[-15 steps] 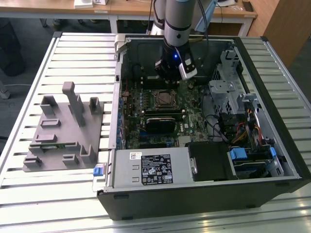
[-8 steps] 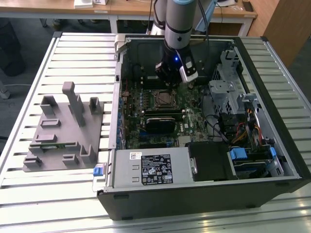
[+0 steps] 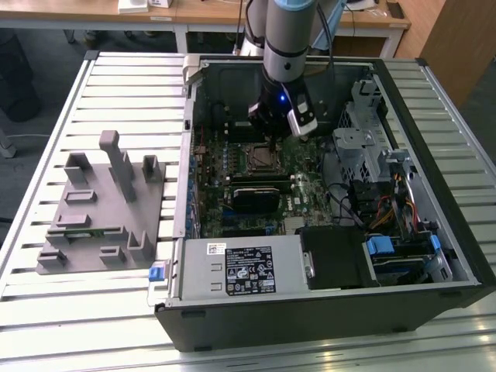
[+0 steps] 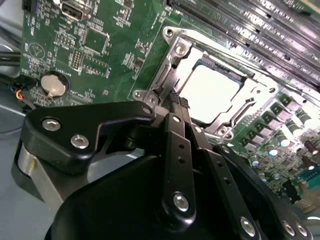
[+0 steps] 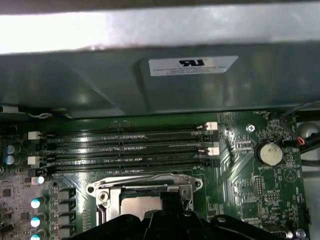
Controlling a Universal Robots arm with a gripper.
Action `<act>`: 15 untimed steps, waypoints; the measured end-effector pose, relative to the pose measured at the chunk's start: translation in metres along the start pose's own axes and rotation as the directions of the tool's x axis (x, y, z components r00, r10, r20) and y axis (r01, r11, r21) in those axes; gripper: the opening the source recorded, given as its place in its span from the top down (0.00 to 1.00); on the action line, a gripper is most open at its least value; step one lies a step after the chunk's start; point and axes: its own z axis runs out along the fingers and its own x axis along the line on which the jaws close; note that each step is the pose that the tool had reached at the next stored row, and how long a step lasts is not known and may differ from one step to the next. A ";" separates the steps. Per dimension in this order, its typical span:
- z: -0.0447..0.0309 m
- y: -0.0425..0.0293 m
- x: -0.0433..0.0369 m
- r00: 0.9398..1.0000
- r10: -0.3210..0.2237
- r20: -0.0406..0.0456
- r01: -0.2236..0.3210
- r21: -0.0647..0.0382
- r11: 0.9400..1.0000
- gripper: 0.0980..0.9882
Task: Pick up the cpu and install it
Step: 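Install the second cpu locking lever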
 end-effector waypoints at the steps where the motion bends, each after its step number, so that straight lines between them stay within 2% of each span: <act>1: -0.0011 0.0001 0.0000 1.000 0.000 0.000 0.000 0.000 1.000 0.99; 5: -0.0109 0.0012 -0.0002 1.000 0.000 0.000 0.000 0.000 1.000 0.99; 10: -0.0290 0.0033 -0.0004 1.000 0.000 0.000 0.000 0.000 1.000 0.99; 12: -0.0320 0.0036 -0.0004 1.000 0.000 0.000 0.000 0.000 1.000 0.99; 15: -0.0324 0.0011 -0.0006 1.000 0.000 0.000 0.000 0.001 1.000 0.99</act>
